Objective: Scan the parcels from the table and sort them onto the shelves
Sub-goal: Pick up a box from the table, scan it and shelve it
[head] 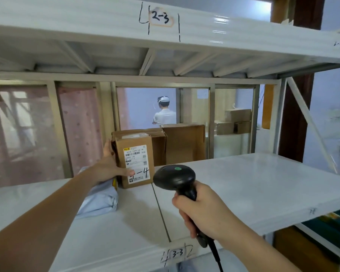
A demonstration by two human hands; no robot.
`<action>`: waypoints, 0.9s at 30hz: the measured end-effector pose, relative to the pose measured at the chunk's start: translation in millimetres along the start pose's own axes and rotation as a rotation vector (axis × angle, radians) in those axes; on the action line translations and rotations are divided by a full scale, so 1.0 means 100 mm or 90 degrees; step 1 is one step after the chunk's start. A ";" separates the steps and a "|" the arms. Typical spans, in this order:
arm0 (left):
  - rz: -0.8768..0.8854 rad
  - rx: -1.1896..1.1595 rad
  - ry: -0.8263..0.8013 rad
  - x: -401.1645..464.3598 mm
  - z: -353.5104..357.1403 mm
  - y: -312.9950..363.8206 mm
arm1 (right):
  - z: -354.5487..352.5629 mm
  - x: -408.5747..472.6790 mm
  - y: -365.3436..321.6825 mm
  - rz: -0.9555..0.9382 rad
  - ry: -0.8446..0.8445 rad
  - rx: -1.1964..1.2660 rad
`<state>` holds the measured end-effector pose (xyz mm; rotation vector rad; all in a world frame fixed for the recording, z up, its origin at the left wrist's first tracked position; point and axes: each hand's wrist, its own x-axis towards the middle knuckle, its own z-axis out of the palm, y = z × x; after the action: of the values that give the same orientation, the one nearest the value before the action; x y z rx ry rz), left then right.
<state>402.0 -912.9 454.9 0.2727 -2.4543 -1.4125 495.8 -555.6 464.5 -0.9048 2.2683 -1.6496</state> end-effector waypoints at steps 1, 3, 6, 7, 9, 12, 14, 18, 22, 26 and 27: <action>0.003 0.005 0.009 -0.09 0.01 0.05 | 0.00 -0.04 0.00 -0.003 -0.001 -0.001; -0.008 0.101 0.007 -0.31 0.00 0.17 | 0.01 -0.12 0.00 -0.016 -0.005 -0.005; -0.051 0.366 -0.011 -0.61 0.01 0.29 | -0.02 -0.29 0.00 -0.031 -0.014 -0.003; -0.069 0.405 -0.004 -0.71 0.02 0.32 | -0.04 -0.35 0.01 -0.035 -0.018 -0.001; -0.075 0.457 0.002 -0.88 0.07 0.38 | -0.11 -0.47 0.02 -0.044 -0.025 0.004; -0.104 0.526 0.072 -1.03 0.14 0.39 | -0.26 -0.68 0.05 -0.049 -0.038 0.005; -0.107 0.615 0.097 -1.25 0.36 0.59 | -0.41 -0.86 0.10 -0.053 -0.041 0.007; -0.089 0.653 0.132 -1.65 1.14 1.16 | -0.79 -1.30 0.22 -0.043 -0.031 0.000; -0.045 0.651 0.061 -1.69 2.00 1.56 | -1.31 -1.76 0.35 -0.023 0.014 -0.031; 0.032 0.579 -0.018 -1.65 2.98 1.88 | -1.91 -2.27 0.55 0.015 0.092 -0.070; 0.062 0.563 -0.043 -1.64 3.23 1.98 | -2.06 -2.40 0.60 0.027 0.114 -0.084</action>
<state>441.3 -501.7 446.7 0.2752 -2.9435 -0.2203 564.2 -242.1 437.7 -0.7580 2.5231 -1.6396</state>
